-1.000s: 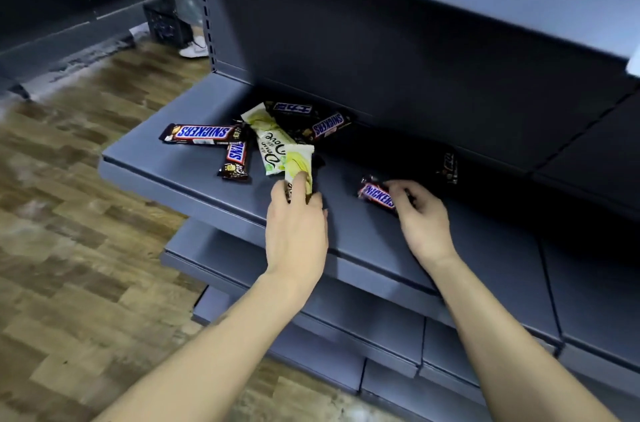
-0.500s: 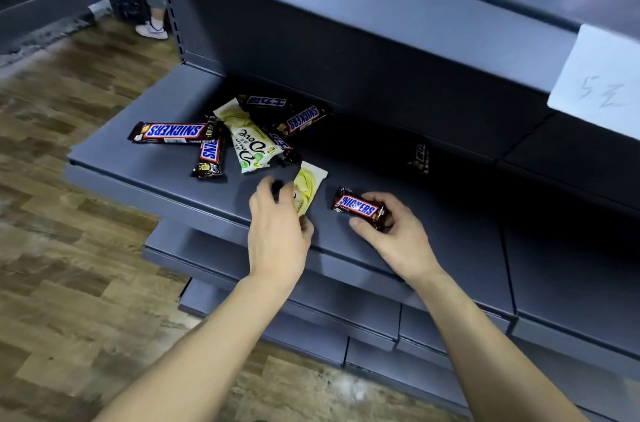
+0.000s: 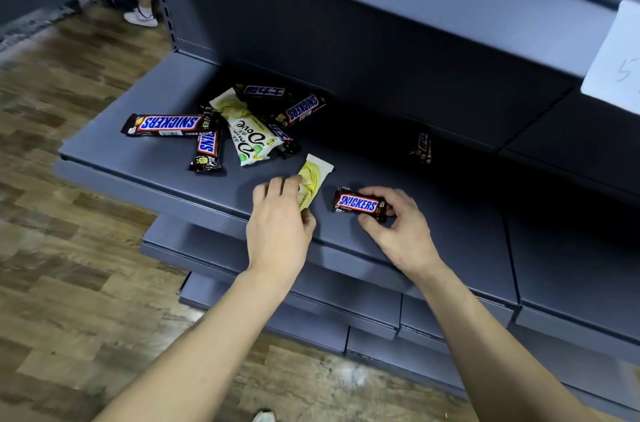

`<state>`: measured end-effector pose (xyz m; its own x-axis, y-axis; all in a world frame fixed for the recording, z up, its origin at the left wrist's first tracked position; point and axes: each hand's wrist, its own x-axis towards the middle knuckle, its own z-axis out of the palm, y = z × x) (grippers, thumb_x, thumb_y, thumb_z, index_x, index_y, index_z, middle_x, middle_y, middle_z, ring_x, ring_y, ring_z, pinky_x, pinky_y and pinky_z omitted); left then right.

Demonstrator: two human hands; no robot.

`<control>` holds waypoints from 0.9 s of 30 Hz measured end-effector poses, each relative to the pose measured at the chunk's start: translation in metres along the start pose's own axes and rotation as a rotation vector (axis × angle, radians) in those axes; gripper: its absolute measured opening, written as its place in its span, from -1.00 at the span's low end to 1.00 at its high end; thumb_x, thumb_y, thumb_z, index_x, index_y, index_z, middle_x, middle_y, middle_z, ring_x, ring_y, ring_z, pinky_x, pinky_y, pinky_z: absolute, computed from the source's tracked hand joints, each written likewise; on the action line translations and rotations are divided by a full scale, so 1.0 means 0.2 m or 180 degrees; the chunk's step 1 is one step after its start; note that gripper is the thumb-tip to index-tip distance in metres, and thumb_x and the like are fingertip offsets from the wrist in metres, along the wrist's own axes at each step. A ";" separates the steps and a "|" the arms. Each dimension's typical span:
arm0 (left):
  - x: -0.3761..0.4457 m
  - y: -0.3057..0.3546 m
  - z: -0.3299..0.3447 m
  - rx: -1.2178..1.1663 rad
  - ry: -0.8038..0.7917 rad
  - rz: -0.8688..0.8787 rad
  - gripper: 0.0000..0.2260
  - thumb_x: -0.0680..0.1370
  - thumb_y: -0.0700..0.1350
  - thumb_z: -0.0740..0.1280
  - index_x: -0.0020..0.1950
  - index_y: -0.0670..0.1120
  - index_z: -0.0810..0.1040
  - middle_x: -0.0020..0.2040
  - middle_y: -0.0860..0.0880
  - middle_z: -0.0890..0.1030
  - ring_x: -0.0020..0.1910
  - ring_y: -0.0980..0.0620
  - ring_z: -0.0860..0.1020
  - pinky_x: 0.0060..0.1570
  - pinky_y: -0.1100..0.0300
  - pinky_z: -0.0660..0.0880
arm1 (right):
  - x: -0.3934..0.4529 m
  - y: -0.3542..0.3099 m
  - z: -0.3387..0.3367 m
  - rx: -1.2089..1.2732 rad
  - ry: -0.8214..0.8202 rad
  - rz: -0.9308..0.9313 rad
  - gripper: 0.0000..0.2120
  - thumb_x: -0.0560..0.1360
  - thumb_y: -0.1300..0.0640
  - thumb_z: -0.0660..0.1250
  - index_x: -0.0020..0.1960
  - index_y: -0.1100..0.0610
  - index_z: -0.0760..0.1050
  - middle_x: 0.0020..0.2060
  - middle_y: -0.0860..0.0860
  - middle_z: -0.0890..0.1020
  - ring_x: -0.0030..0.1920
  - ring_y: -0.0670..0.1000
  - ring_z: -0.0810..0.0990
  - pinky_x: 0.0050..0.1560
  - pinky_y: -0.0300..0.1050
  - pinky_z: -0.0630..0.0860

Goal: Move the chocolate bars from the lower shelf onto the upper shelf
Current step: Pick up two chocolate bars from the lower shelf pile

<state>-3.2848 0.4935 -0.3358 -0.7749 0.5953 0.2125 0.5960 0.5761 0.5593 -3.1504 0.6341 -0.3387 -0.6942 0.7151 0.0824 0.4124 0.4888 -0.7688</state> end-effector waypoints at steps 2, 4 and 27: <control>0.01 0.00 0.00 -0.0061 -0.0013 0.0037 -0.55 0.41 -0.20 0.38 0.29 -0.04 0.47 0.12 0.02 0.55 0.12 -0.04 0.38 -0.26 0.13 0.41 | 0.00 0.00 0.00 0.0074 0.0045 0.0025 -0.65 0.42 0.14 0.44 0.13 -0.19 0.56 0.03 -0.29 0.54 0.14 -0.13 0.48 0.15 -0.29 0.40; 0.02 -0.02 -0.01 -0.0240 -0.0065 0.0005 -0.53 0.41 -0.20 0.39 0.31 -0.01 0.46 0.09 0.04 0.57 0.10 -0.02 0.39 -0.26 0.15 0.40 | 0.00 0.00 0.01 0.0086 0.0067 0.0025 -0.67 0.41 0.16 0.46 0.11 -0.15 0.58 0.03 -0.27 0.55 0.13 -0.14 0.48 0.10 -0.39 0.37; -0.27 0.10 -0.38 -0.0530 -0.1040 0.1518 -0.35 0.40 -0.10 0.43 0.41 0.24 0.28 0.12 0.25 0.51 0.12 0.23 0.39 0.04 0.31 0.42 | -0.53 -0.06 -0.33 0.1138 0.0605 0.0824 -0.75 0.46 0.06 0.48 0.11 -0.10 0.57 -0.01 -0.12 0.63 -0.07 -0.18 0.58 -0.05 -0.28 0.49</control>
<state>-3.2465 0.4312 -0.2753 -0.3095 0.9231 0.2284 0.8005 0.1233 0.5865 -3.0439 0.5848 -0.2961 -0.4615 0.8856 -0.0516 0.3054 0.1040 -0.9465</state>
